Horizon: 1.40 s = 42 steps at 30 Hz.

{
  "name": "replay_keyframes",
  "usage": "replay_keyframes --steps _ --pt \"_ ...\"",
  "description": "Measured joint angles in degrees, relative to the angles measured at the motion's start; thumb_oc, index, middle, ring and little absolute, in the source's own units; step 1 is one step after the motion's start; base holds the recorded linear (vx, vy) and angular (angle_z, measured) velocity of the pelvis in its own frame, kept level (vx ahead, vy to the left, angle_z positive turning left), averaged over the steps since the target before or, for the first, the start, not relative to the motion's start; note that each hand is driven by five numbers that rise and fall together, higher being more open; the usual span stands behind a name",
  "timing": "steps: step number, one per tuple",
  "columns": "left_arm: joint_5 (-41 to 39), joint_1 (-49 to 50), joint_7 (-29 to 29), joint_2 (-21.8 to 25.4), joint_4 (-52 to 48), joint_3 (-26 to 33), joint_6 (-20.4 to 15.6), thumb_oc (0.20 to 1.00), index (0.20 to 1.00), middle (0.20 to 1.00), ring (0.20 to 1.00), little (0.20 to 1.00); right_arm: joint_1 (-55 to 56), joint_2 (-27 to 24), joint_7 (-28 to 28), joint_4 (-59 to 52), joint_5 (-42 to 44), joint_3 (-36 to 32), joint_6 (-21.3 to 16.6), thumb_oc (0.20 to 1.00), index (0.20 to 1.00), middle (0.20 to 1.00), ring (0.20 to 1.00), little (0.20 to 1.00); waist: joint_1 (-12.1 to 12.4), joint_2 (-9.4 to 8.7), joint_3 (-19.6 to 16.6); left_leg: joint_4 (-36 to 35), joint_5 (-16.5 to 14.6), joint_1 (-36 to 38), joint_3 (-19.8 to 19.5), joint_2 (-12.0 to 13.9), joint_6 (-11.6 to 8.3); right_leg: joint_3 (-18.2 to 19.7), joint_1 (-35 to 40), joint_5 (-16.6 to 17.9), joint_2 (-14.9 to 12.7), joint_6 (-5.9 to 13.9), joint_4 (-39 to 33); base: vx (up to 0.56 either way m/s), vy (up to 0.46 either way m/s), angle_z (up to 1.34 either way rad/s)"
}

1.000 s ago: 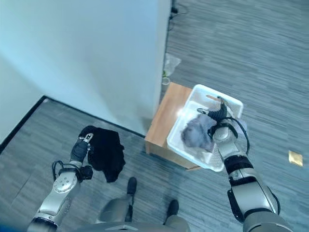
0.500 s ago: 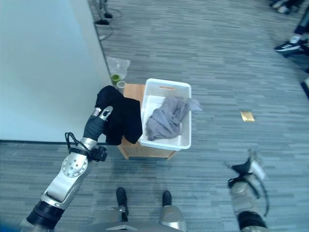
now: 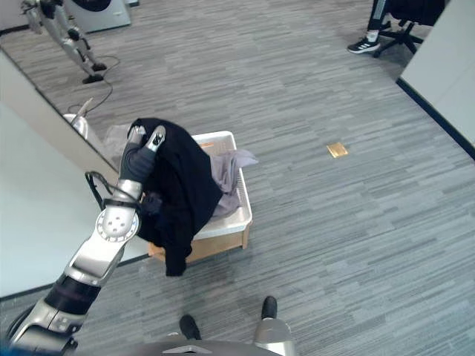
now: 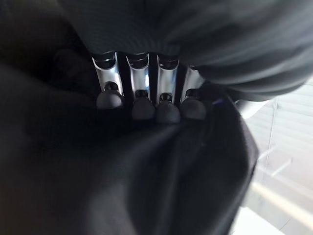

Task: Pick up bed clothes into laundry basket.

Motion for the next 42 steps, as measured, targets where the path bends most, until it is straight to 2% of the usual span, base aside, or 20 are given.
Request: replay_keyframes --steps 2,3,5,6,7,9,10,11,12,13,14,15,16,19,21,24,32,38,41,42 --pt "1.65 -2.88 1.68 1.03 4.23 -0.32 0.39 0.2 0.2 0.2 0.2 0.2 -1.19 0.26 0.02 0.02 1.15 0.26 -0.36 1.0 1.0 1.0 1.0 1.0 0.37 -1.29 -0.01 6.61 -0.06 -1.69 -2.0 0.59 -0.09 1.58 0.01 -0.35 -0.25 -1.19 0.35 -0.08 -0.135 -0.55" --pt "1.9 -7.76 4.02 2.97 10.55 -0.46 1.75 0.2 0.2 0.2 0.2 0.2 -3.12 -0.76 -0.22 -0.53 1.6 1.6 -0.61 1.0 1.0 1.0 1.0 1.0 2.0 -2.23 0.02 18.03 -0.32 -6.25 -6.49 2.78 -0.52 2.82 0.38 0.01 -0.69 -2.98 0.3 0.02 -0.033 -0.76" --pt "2.05 -8.9 5.64 3.3 11.36 -0.43 1.96 0.2 0.2 0.2 0.2 0.2 -4.93 -2.55 -0.48 -1.14 1.64 3.3 -0.75 1.0 1.0 1.0 1.0 1.0 1.84 -2.17 0.16 19.67 -2.15 -7.75 -11.78 2.27 -3.13 4.41 0.98 -0.06 -0.19 -3.92 0.37 0.09 0.047 -0.46" --pt "2.64 -9.88 6.53 3.8 11.52 -1.02 1.92 0.2 0.2 0.2 0.2 0.2 -6.44 -3.58 -0.54 -1.07 1.8 4.55 -0.64 1.0 1.0 1.0 1.0 1.0 2.28 -2.24 0.25 17.26 -3.15 -7.81 -17.54 -1.19 -4.25 6.15 0.88 -0.2 -0.39 -4.16 0.34 0.16 0.094 -0.78" --pt "3.78 -11.49 7.26 4.33 12.37 -1.26 1.87 0.2 0.2 0.2 0.2 0.2 -8.42 -5.31 -0.5 -1.38 1.85 5.02 -0.65 1.0 1.0 1.0 1.0 1.0 4.24 -2.25 0.29 7.91 -3.02 -6.4 -23.98 -7.18 -3.71 9.73 -0.06 -0.17 -0.76 -3.96 0.26 0.13 0.065 -1.08" --pt "4.27 -12.93 8.27 4.62 13.76 -1.27 1.9 0.2 0.2 0.2 0.2 0.2 -10.99 -6.54 -0.56 -2.33 1.79 5.14 -1.39 1.0 1.0 1.0 1.0 1.0 4.95 -1.8 0.3 0.5 -1.2 -6.98 -28.66 -10.99 -1.24 12.41 -0.54 -0.53 -0.17 -2.99 0.16 0.08 0.005 -0.97" --pt "5.01 -13.01 8.64 4.64 14.51 -1.31 1.93 0.2 0.2 0.2 0.2 0.2 -11.38 -6.83 -0.49 -2.73 1.79 4.88 -1.5 1.0 1.0 1.0 1.0 1.0 6.09 -1.63 0.35 -2.16 -0.29 -7.02 -32.74 -12.31 -0.36 14.11 -0.6 -0.59 0.61 -3.38 -0.09 0.11 -0.002 -0.82" --pt "5.7 -12.78 8.67 4.67 14.52 -1.45 2.47 0.2 0.2 0.2 0.2 0.2 -11.29 -7.08 -0.51 -2.82 1.53 4.93 -2.09 1.0 1.0 1.0 1.0 1.0 6.28 -1.38 0.41 -1.91 0.89 -7.6 -31.6 -11.49 1.25 14.0 -0.23 -0.46 1.41 -3.58 -0.08 0.09 0.007 -0.69" --pt "6.43 -12.86 8.67 4.57 14.12 -2.36 3.16 0.2 0.2 0.2 0.2 0.2 -10.27 -7.05 -0.5 -2.71 1.54 4.9 -1.93 1.0 1.0 1.0 1.0 1.0 5.95 -0.66 0.29 -1.92 1.67 -7.8 -30.42 -9.43 2.28 13.66 0.73 -0.86 2.91 -3.39 -0.09 0.16 0.043 -0.21" --pt "6.9 -12.84 8.63 4.45 13.48 -3.3 3.23 0.2 0.2 0.2 0.2 0.2 -8.87 -6.84 -0.52 -2.77 1.55 4.85 -1.87 1.0 1.0 1.0 1.0 1.0 5.86 0.22 0.13 -1.88 1.69 -7.67 -28.9 -7.64 2.46 13.21 1.49 -1.46 4.11 -3.45 -0.08 0.15 0.043 0.06" --pt "8.34 -12.78 8.63 4.39 13.01 -4.02 3.21 0.2 0.2 0.2 0.2 0.2 -8.01 -5.97 -0.46 -2.66 1.55 4.71 -1.65 1.0 1.0 1.0 1.0 1.0 5.92 0.04 0.18 -2.04 2.99 -7.33 -27.34 -7.39 3.5 13.0 2.21 -1.94 4.0 -3.23 -0.08 0.17 0.05 0.09" --pt "10.28 -12.94 8.52 4.63 12.33 -4.77 3.84 0.2 0.2 0.2 0.2 0.2 -5.24 -3.95 -0.36 -2.13 1.7 4.53 -1.69 1.0 1.0 1.0 1.0 1.0 6.11 -1.4 0.38 -2.25 2.86 -7.28 -26.12 -7.96 3.56 11.0 2.54 -2.41 2.78 -2.97 -0.08 0.08 0.028 0.11" --pt "10.66 -12.94 8.44 4.83 12.49 -4.84 4.44 0.2 0.2 0.2 0.2 0.2 -4.7 -3.06 -0.11 -1.52 2.03 4.5 -1.7 1.0 1.0 1.0 1.0 1.0 6.06 -1.83 0.34 -2.23 2.96 -7.33 -26.14 -8.33 3.72 10.26 2.65 -2.32 2.25 -2.7 -0.08 0.04 0.013 0.11" --pt "10.99 -13.0 8.25 7.17 12.64 -4.89 6.41 0.2 0.2 0.2 0.2 0.2 -4.31 -2.25 0.28 -0.59 2.27 4.55 -1.69 1.0 1.0 1.0 1.0 1.0 4.94 -2.05 0.36 -2.21 3.16 -7.22 -26.24 -10.02 4.77 9.62 3.12 -2.45 0.54 -1.04 -0.08 0.06 0.034 0.12" --pt "13.04 -13.84 8.1 7.43 14.81 -4.91 7.02 0.2 0.2 0.2 0.2 0.2 -5.27 -2.2 0.41 -0.76 3.46 4.7 -1.8 1.0 1.0 1.0 1.0 1.0 4.72 -2.11 0.34 -2.16 3.33 -6.8 -26.07 -10.36 5.23 9.0 3.52 -2.46 0.17 -0.82 -0.07 0.06 0.044 0.04" --pt "15.46 -17.19 7.96 7.52 22.13 -6.16 8.87 0.2 0.2 0.2 0.2 0.2 -8.07 -2.21 0.41 -1.75 4.35 5.09 -2.52 1.0 1.0 1.0 1.0 1.0 4.72 -2.11 0.34 -1.97 3.1 -6.55 -25.82 -10.27 5.35 8.93 3.55 -2.47 0.27 -0.81 -0.05 0.03 0.041 -0.05" --pt "24.68 -20.07 7.84 8.34 28.29 -9.74 12.78 0.2 0.2 0.2 0.2 0.2 -9.97 -2.34 0.44 -2.71 4.46 5.75 -2.95 1.0 1.0 1.0 1.0 1.0 4.63 -2.62 0.18 -2.23 2.62 -7.17 -26.1 -9.77 4.63 8.21 3.1 -2.85 0.81 -0.84 -0.06 0.02 0.036 0.02" --pt "35.43 -22.01 5.77 9.37 31.38 -16.3 14.59 0.2 0.2 0.2 0.2 0.2 -9.36 -2.34 1.2 -1.32 4.45 6.96 -2.87 1.0 1.0 1.0 1.0 1.0 4.71 -4.07 -0.74 -2.21 2.72 -8.43 -26.36 -9.91 4.77 7.59 2.01 -3.02 0.62 -0.81 -0.05 0.0 0.043 0.04" --pt "37.91 -21.96 5.24 7.62 35.81 -17.58 15.52 0.2 0.2 0.2 0.2 0.2 -9.35 -2.34 1.64 -1.25 4.45 7.2 -3.03 1.0 1.0 1.0 1.0 1.0 4.68 -4.51 -0.9 -2.18 2.91 -8.53 -26.34 -10.06 5.06 7.54 1.9 -2.95 0.5 -0.8 -0.03 0.0 0.009 -0.01" --pt "40.05 -21.82 4.93 6.25 41.32 -18.99 15.73 0.2 0.2 0.2 0.2 0.2 -9.43 -2.48 1.65 -1.26 4.44 7.25 -3.39 1.0 1.0 1.0 1.0 1.0 4.63 -4.7 -0.94 -2.18 2.91 -8.57 -26.16 -10.12 5.06 7.57 1.62 -2.94 0.43 -0.79 0.07 -0.01 0.043 -0.06"
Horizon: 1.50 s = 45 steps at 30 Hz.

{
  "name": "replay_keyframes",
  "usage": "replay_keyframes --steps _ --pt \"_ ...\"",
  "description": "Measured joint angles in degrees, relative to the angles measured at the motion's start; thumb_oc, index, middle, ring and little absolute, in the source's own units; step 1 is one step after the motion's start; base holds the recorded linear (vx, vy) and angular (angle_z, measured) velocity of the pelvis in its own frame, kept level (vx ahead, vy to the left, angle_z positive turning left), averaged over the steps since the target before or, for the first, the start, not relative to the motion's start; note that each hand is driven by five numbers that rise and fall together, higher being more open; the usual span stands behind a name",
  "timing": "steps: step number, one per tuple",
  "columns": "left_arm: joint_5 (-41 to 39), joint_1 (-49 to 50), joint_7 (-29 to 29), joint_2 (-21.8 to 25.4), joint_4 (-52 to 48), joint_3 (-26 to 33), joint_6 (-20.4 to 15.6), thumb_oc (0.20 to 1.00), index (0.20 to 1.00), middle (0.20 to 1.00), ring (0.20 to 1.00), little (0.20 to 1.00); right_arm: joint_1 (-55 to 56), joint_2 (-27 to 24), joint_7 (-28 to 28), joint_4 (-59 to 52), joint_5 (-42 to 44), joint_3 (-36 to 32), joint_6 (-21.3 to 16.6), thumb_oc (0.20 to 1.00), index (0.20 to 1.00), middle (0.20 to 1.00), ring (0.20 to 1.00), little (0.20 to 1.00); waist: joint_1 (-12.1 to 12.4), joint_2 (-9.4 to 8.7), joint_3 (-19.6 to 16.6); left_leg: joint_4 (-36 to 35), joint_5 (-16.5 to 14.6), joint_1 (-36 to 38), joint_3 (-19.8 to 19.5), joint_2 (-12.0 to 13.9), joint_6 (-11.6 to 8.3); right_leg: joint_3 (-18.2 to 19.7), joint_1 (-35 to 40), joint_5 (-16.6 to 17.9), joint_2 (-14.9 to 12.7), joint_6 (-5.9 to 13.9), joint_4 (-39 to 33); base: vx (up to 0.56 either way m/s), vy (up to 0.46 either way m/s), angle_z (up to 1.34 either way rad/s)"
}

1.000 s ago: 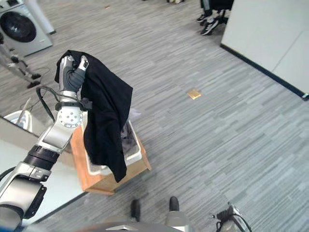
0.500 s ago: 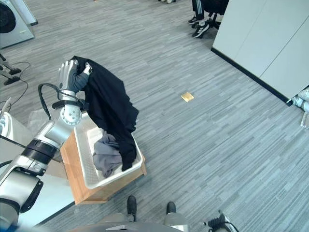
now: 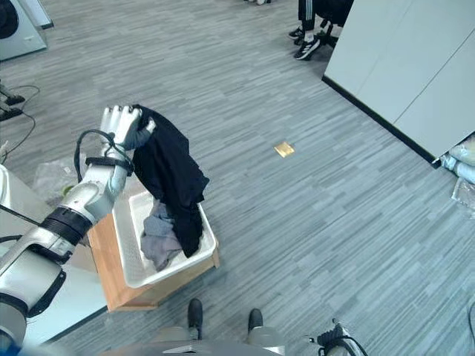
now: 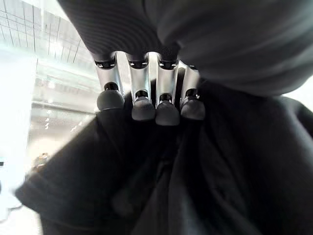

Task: Pick up bed clothes into laundry basket.

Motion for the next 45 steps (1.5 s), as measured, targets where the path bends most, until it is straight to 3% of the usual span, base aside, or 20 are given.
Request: replay_keyframes --steps 4,7,12,13,14,20,23,25,27,30,32,37,39,41,45 --pt "1.88 0.94 -1.27 -1.01 13.92 -1.99 0.69 0.2 0.2 0.2 0.2 0.2 -1.27 -0.33 0.0 0.23 -0.04 0.24 -0.66 1.0 1.0 1.0 1.0 1.0 -1.31 -0.51 0.0 0.16 0.05 -0.57 0.09 0.11 0.05 -0.03 -0.43 0.01 0.1 0.0 0.11 0.0 0.006 -0.01" --pt "2.31 0.98 -1.16 0.41 14.56 -1.91 1.08 0.2 0.2 0.2 0.2 0.2 -3.57 -0.54 0.19 1.31 -0.03 1.94 -0.5 1.0 1.0 1.0 1.0 1.0 -0.81 -0.78 0.01 -0.05 0.04 -0.75 0.15 0.14 0.04 -0.1 -0.6 0.01 0.1 0.0 0.08 0.0 0.002 -0.01" --pt "1.94 4.18 -0.5 0.69 21.47 4.29 2.88 0.2 0.2 0.2 0.2 0.2 -3.42 -0.08 -0.14 0.27 -1.11 3.51 -2.98 1.0 1.0 1.0 1.0 1.0 -1.12 -0.88 -0.15 -0.04 -0.18 -1.35 0.84 0.33 -0.24 0.63 -1.61 -0.02 0.2 0.0 -0.1 -0.04 0.013 -0.06" --pt "1.69 4.3 -0.69 1.09 22.52 4.28 3.17 0.357 0.357 0.357 0.357 0.357 -2.68 -0.11 -0.11 0.47 -1.19 3.48 -2.97 1.0 1.0 1.0 1.0 1.0 -1.08 -0.85 -0.17 -0.04 -0.12 -2.08 0.85 0.33 -0.16 0.58 -2.32 0.01 0.21 -0.04 -0.09 -0.08 0.005 0.01" --pt "1.55 4.32 -0.69 1.53 22.89 4.3 3.28 1.0 1.0 1.0 1.0 1.0 -2.53 -0.11 -0.15 0.77 -1.2 3.48 -2.91 1.0 1.0 1.0 1.0 1.0 -1.11 -0.86 -0.15 -0.03 -0.04 -2.64 0.81 0.33 -0.06 0.45 -2.8 0.07 0.23 -0.08 -0.08 -0.08 0.001 0.06" --pt "-8.59 9.38 1.25 3.95 6.52 12.95 0.88 1.0 1.0 1.0 1.0 1.0 -3.58 -0.23 -1.55 -1.43 -1.15 3.44 -1.95 1.0 1.0 1.0 1.0 1.0 -0.78 0.32 3.77 0.29 0.81 -4.54 0.44 -0.16 0.71 0.13 -4.45 0.68 -0.18 0.21 -0.02 -0.07 -0.003 0.03" --pt "-19.13 24.75 2.63 -1.62 -13.0 25.13 -3.4 1.0 1.0 1.0 1.0 1.0 -3.97 0.26 -1.96 -7.0 -0.53 0.4 -0.75 1.0 1.0 1.0 1.0 1.0 -0.98 1.97 5.28 0.28 0.53 -3.65 1.5 -0.31 0.45 1.08 -3.97 0.71 -0.51 0.39 -0.09 0.06 -0.011 -0.14" --pt "-22.94 30.04 2.02 -4.75 -15.07 25.59 -5.63 1.0 1.0 1.0 1.0 1.0 -4.23 0.27 -2.05 -8.26 -0.1 -0.49 -0.92 1.0 1.0 1.0 1.0 1.0 -0.95 2.57 6.01 0.08 0.33 -2.15 1.63 -0.29 0.23 1.21 -2.62 0.59 -0.5 0.53 -0.12 0.07 -0.007 -0.07" --pt "-31.24 35.29 1.17 -9.35 -17.64 30.0 -7.67 1.0 1.0 1.0 1.0 1.0 -5.31 0.17 -2.18 -11.96 0.01 -1.47 -0.42 1.0 1.0 1.0 1.0 1.0 0.11 3.0 6.48 0.05 -0.29 -0.66 1.73 0.07 -0.07 1.3 -1.24 0.09 -0.21 0.41 -0.12 0.08 -0.017 0.0" --pt "-45.13 40.6 -0.34 -15.91 -24.49 30.13 -10.19 1.0 1.0 1.0 1.0 1.0 -5.55 -1.1 -2.74 -22.25 0.2 -2.76 1.04 1.0 1.0 1.0 1.0 1.0 1.73 3.76 6.35 0.0 -0.62 0.71 1.51 0.11 -0.02 1.12 0.21 -0.25 -0.15 0.29 -0.14 0.05 -0.009 0.01" --pt "-47.75 42.01 -2.27 -16.15 -27.24 26.74 -12.27 1.0 1.0 1.0 1.0 1.0 -6.5 -1.61 -3.94 -25.27 0.1 -2.79 -0.72 1.0 1.0 1.0 1.0 1.0 1.82 4.17 6.08 0.0 -0.58 1.05 1.42 0.09 0.03 1.11 0.65 -0.23 -0.14 0.24 -0.13 0.05 -0.026 0.02" --pt "-50.63 41.3 -3.73 -16.82 -27.27 25.83 -13.74 1.0 1.0 1.0 1.0 1.0 -9.19 -2.04 -4.55 -34.07 5.78 -5.02 -1.44 1.0 1.0 1.0 1.0 1.0 1.96 5.46 4.43 0.05 -0.59 1.3 1.12 0.08 0.16 0.79 1.11 -0.26 -0.09 0.16 -0.12 0.02 -0.038 0.03" --pt "-59.35 43.86 -8.61 -16.82 -31.99 26.28 -16.34 1.0 1.0 1.0 1.0 1.0 -6.23 -3.91 -4.16 -47.63 9.15 -5.57 -2.11 1.0 1.0 1.0 1.0 1.0 1.82 5.73 4.24 0.08 -0.45 1.64 0.58 0.04 0.34 0.21 1.7 -0.26 -0.1 0.16 -0.11 0.02 -0.02 0.1" --pt "-63.69 44.93 -11.25 -16.97 -32.94 25.67 -17.61 1.0 1.0 1.0 1.0 1.0 -5.82 -4.39 -3.94 -48.95 10.29 -6.62 -4.59 1.0 1.0 1.0 1.0 1.0 1.93 5.55 3.34 0.27 -0.46 2.09 0.33 0.04 0.34 0.01 2.14 -0.3 -0.06 0.13 -0.1 0.02 -0.036 0.07" --pt "-67.63 48.36 -16.32 -17.01 -39.77 24.86 -18.25 1.0 1.0 1.0 1.0 1.0 -3.42 -4.61 -1.98 -54.13 11.29 -7.5 -5.45 1.0 1.0 1.0 1.0 1.0 3.05 5.27 1.8 -0.01 -0.48 2.32 -0.06 0.07 0.31 -0.29 2.63 -0.57 0.03 0.13 -0.12 0.01 -0.029 0.06"
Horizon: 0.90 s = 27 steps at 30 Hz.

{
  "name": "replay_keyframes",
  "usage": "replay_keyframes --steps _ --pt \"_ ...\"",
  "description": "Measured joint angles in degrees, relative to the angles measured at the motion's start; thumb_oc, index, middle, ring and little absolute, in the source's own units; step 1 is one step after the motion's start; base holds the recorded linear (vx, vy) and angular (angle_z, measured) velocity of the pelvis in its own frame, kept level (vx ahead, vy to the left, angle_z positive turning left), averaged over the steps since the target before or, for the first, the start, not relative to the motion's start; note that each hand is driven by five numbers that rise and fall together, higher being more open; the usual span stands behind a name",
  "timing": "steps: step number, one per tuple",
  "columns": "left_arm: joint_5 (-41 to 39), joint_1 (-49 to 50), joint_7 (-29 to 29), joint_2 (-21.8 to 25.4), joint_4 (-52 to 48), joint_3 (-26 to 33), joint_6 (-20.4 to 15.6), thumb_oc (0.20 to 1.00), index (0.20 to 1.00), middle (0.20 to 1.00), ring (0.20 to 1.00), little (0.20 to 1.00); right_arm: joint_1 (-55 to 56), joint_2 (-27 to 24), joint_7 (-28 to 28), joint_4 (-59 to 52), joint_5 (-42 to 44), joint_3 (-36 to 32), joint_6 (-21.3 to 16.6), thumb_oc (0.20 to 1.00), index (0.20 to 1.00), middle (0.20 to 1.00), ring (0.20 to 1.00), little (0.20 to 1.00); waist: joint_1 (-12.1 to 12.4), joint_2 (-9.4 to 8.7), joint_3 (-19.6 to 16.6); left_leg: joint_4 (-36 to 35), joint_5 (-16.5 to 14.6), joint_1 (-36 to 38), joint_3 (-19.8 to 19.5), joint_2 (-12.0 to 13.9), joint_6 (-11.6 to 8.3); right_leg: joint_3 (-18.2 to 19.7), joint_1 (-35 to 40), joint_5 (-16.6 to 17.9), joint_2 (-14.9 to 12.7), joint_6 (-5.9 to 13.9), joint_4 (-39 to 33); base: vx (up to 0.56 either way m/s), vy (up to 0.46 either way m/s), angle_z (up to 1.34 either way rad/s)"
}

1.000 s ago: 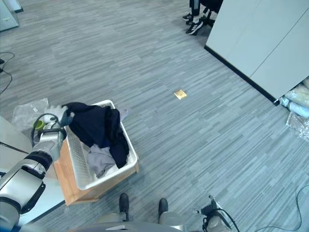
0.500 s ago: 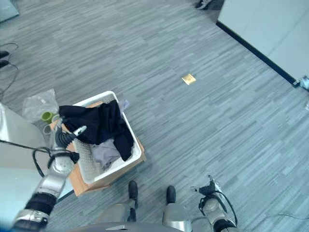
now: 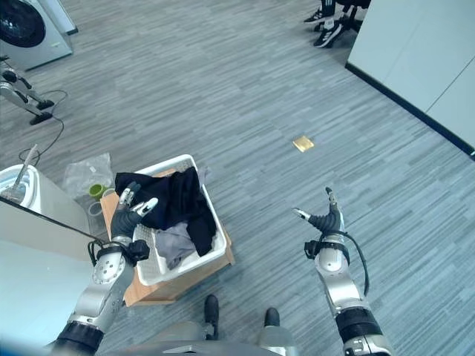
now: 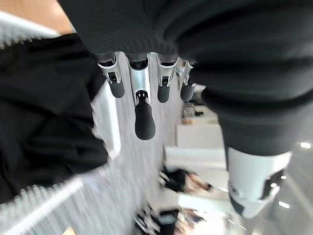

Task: Pick up bed clothes into laundry basket.

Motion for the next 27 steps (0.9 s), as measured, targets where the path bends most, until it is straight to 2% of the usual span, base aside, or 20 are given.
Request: replay_keyframes --steps 4,5,6,8,9,11,17,22,27 --pt "0.17 3.23 -1.11 -0.98 -2.39 -2.06 -0.18 1.0 1.0 1.0 1.0 1.0 4.7 2.6 2.13 -4.75 0.82 2.59 -0.39 1.0 1.0 1.0 1.0 1.0 0.37 0.19 -0.65 -0.03 0.0 -0.29 -0.01 0.01 0.01 0.06 -0.4 -0.04 0.02 0.0 -0.01 -0.04 -0.012 -0.01" --pt "0.17 3.8 -1.11 -1.06 -2.48 -2.12 -0.14 1.0 1.0 1.0 1.0 1.0 5.5 2.53 2.58 -7.29 1.86 3.24 0.56 1.0 1.0 1.0 1.0 1.0 0.55 0.39 -0.77 -0.03 -0.24 -0.48 -0.07 0.06 -0.09 0.04 -0.34 -0.08 0.0 -0.05 -0.03 0.01 -0.022 -0.05" --pt "0.06 4.31 -0.49 -1.26 -2.07 -0.59 0.14 1.0 1.0 1.0 1.0 1.0 19.67 6.82 6.59 -5.86 8.58 1.42 -0.47 1.0 1.0 1.0 1.0 1.0 0.22 -0.14 -3.21 -0.02 -0.21 0.21 0.51 0.1 -0.11 0.26 0.05 -0.53 -0.08 0.04 0.0 -0.03 -0.037 -0.03" --pt "3.01 5.19 0.55 -1.75 -1.37 -0.37 0.73 1.0 1.0 1.0 1.0 1.0 19.55 6.9 6.93 -6.22 8.3 0.23 -0.41 1.0 1.0 1.0 1.0 1.0 0.21 -0.75 -4.83 -0.06 -0.68 -2.47 1.69 0.37 -0.41 0.29 -2.56 -0.68 -0.09 0.05 0.3 -0.06 -0.072 -0.09" --pt "4.74 5.62 1.1 -2.15 -0.16 -0.32 1.54 1.0 1.0 1.0 1.0 1.0 18.22 6.91 6.91 -6.69 8.27 -1.44 -0.44 1.0 1.0 1.0 1.0 1.0 -0.12 0.07 -6.09 -0.05 -0.83 -4.28 2.29 0.57 -0.24 0.05 -4.23 -0.11 -0.11 -0.08 0.3 -0.04 -0.08 -0.05" --pt "4.8 5.71 1.89 -3.83 1.68 -0.22 2.79 1.0 1.0 1.0 1.0 1.0 16.25 6.88 6.9 -6.7 8.37 -3.09 -0.43 1.0 1.0 1.0 1.0 1.0 -1.21 -0.49 -5.71 -0.03 0.02 -4.77 3.79 0.94 0.17 -0.71 -4.62 0.4 -0.02 0.0 0.31 -0.02 -0.049 0.13" --pt "4.8 6.64 2.12 -4.79 3.07 -0.27 4.05 1.0 1.0 1.0 1.0 1.0 11.94 6.84 8.47 -6.79 8.54 -2.3 -0.58 1.0 1.0 1.0 1.0 1.0 -1.12 -3.94 -4.2 0.11 0.54 -3.26 3.33 0.63 -0.06 -1.73 -2.7 0.24 -0.31 0.19 0.3 -0.04 -0.057 0.09" --pt "4.81 6.57 2.16 -4.67 3.02 0.93 4.04 1.0 1.0 1.0 1.0 1.0 10.9 6.91 9.5 -7.43 8.54 -1.46 -0.67 1.0 1.0 1.0 1.0 1.0 0.41 -4.15 -4.15 -0.04 0.04 -2.67 3.15 0.39 -0.56 -2.25 -1.79 -0.11 -0.56 0.44 0.29 -0.03 -0.038 0.05" --pt "4.84 6.61 2.23 -4.5 2.93 1.32 3.99 1.0 1.0 1.0 1.0 1.0 11.56 6.92 10.18 -7.46 8.53 -1.45 -0.73 1.0 1.0 1.0 1.0 1.0 0.51 -4.59 -3.93 -0.04 -0.24 -2.01 3.05 0.36 -0.18 -2.74 -0.83 -0.34 -0.6 0.45 0.25 -0.03 -0.04 0.05"
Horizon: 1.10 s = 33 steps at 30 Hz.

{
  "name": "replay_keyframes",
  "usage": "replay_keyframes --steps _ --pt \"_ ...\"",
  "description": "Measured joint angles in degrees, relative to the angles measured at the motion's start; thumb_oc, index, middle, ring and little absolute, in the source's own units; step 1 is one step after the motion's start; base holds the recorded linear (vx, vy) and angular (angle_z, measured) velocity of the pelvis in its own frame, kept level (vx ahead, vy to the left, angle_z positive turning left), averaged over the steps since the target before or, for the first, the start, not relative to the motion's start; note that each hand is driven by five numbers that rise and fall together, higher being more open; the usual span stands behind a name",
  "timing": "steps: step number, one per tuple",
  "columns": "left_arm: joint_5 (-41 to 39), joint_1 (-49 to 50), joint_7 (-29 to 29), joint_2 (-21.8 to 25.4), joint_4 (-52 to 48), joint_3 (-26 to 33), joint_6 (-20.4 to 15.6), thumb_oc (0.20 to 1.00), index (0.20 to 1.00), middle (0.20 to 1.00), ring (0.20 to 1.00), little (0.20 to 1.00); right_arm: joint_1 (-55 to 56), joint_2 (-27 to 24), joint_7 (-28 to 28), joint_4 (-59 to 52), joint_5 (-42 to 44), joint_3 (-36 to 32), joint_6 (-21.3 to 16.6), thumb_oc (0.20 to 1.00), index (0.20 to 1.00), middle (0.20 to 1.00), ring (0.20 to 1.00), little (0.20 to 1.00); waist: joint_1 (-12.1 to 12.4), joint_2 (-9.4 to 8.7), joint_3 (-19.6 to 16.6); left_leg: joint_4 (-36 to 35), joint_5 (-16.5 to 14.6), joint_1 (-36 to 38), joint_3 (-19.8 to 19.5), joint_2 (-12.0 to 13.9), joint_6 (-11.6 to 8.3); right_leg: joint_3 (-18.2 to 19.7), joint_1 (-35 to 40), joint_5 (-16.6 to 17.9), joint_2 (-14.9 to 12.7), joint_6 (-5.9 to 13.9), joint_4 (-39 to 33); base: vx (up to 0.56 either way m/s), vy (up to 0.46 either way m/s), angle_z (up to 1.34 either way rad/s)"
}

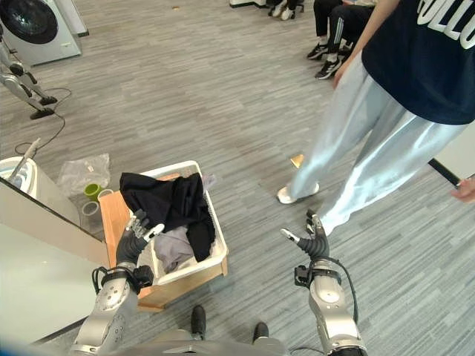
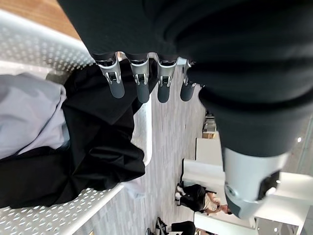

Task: Pick up bed clothes into laundry basket.

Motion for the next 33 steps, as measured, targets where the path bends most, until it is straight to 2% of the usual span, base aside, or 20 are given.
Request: replay_keyframes --steps 6,27,33 --pt "-0.01 -0.26 -0.07 0.43 0.0 0.03 -0.12 1.0 1.0 1.0 1.0 1.0 0.99 0.0 0.52 -0.22 0.0 0.02 -0.08 1.0 1.0 1.0 1.0 1.0 -0.16 -0.65 0.38 0.01 0.23 0.16 0.01 -0.03 -0.25 -0.3 0.2 -0.01 -0.05 0.0 0.04 -0.02 -0.016 0.02" --pt "-0.16 0.16 -0.62 0.4 0.03 -0.17 -0.43 1.0 1.0 1.0 1.0 1.0 1.61 0.05 0.97 0.24 0.0 0.03 -1.1 1.0 1.0 1.0 1.0 1.0 -0.35 -0.05 1.15 0.0 -0.44 2.05 0.27 -0.03 -0.06 -0.1 2.02 -0.43 -0.09 -0.06 -0.02 0.0 0.0 0.0" --pt "-1.3 -0.04 0.04 0.24 -0.17 0.36 -0.75 1.0 1.0 1.0 1.0 1.0 1.44 0.04 -0.52 1.47 -3.1 0.2 -0.69 1.0 1.0 1.0 1.0 1.0 -0.32 -0.08 1.15 0.0 -0.44 2.03 0.24 -0.08 -0.02 -0.14 2.02 -0.44 -0.12 -0.06 0.03 0.0 0.0 0.0"
